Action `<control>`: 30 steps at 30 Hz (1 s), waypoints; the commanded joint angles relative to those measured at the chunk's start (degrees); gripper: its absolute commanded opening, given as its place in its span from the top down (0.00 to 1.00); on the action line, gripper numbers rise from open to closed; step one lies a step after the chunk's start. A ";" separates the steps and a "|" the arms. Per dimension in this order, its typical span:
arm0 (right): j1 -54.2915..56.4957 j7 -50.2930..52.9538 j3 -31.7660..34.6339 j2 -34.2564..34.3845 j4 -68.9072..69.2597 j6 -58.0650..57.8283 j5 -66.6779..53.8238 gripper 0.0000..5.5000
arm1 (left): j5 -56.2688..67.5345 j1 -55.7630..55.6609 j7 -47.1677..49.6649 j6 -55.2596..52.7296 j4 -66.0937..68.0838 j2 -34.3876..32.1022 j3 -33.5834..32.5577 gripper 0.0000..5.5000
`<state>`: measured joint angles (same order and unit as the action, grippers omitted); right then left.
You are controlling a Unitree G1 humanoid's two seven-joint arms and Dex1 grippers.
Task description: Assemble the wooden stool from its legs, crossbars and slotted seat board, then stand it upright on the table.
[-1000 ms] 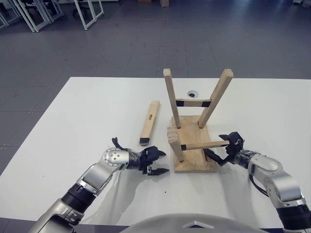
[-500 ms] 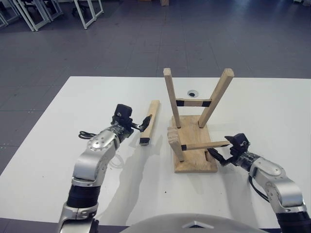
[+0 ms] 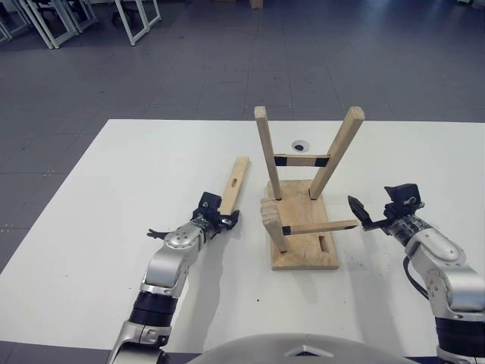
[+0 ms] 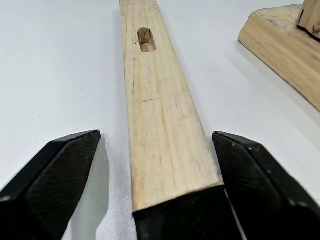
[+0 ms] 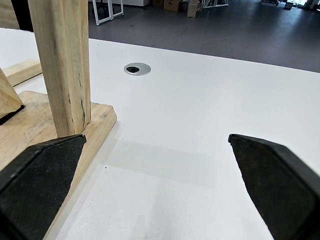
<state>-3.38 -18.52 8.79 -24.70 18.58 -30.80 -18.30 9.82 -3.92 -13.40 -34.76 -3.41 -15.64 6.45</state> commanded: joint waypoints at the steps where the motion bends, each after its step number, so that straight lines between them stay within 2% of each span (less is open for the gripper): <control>1: 0.44 0.94 1.02 0.75 1.34 -1.18 -0.34 0.04 | -0.93 1.93 1.49 -0.01 2.64 1.71 -0.84 0.34; 8: 2.21 1.78 4.25 0.84 1.64 -4.38 -2.66 0.04 | -0.45 3.09 2.95 3.41 2.12 3.75 -4.26 0.55; 10: 3.53 2.33 5.34 0.87 1.57 -6.40 -3.76 0.04 | 0.12 3.77 3.69 5.50 1.22 4.47 -6.27 0.62; 11: 4.68 2.78 6.59 1.48 1.74 -8.37 -5.65 0.04 | 1.54 3.93 3.84 8.43 -0.16 5.27 -8.74 0.63; 13: 7.44 3.57 10.80 3.18 2.10 -12.32 -11.97 0.04 | 4.88 3.29 5.22 14.10 -3.59 6.99 -14.89 0.63; 15: 10.25 2.02 15.50 4.12 2.60 -17.61 -23.49 0.04 | 13.43 0.63 2.06 19.09 -7.20 8.22 -21.36 0.63; 17: 11.68 -1.11 18.71 3.20 3.43 -24.16 -38.05 0.04 | 24.77 -2.24 -2.66 18.77 -10.55 7.44 -26.40 0.63; 19: 13.72 -1.73 21.19 1.26 2.38 -28.60 -54.29 0.04 | 38.44 -4.48 -7.26 12.94 -14.17 4.79 -29.31 0.63; 21: 17.01 -2.09 21.01 -1.05 0.74 -30.74 -65.68 0.04 | 51.09 -6.28 -10.70 5.79 -17.38 1.77 -29.48 0.63; 23: 20.88 -1.61 18.47 -2.19 -0.86 -31.32 -71.14 0.04 | 58.06 -6.99 -13.63 -0.05 -19.45 -1.26 -27.04 0.63; 27: 28.20 -0.05 11.11 -1.94 -3.58 -31.31 -74.16 0.04 | 68.06 -7.43 -18.38 -9.66 -21.51 -5.87 -21.77 0.63; 30: 30.10 0.02 7.85 -1.68 -4.24 -30.46 -74.66 0.04 | 69.20 -8.82 -20.42 -12.03 -19.96 -7.31 -19.65 0.63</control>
<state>24.70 -19.00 18.27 -26.35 14.68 -61.47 -92.11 78.45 -10.93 -32.54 -45.30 -24.18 -21.69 -14.57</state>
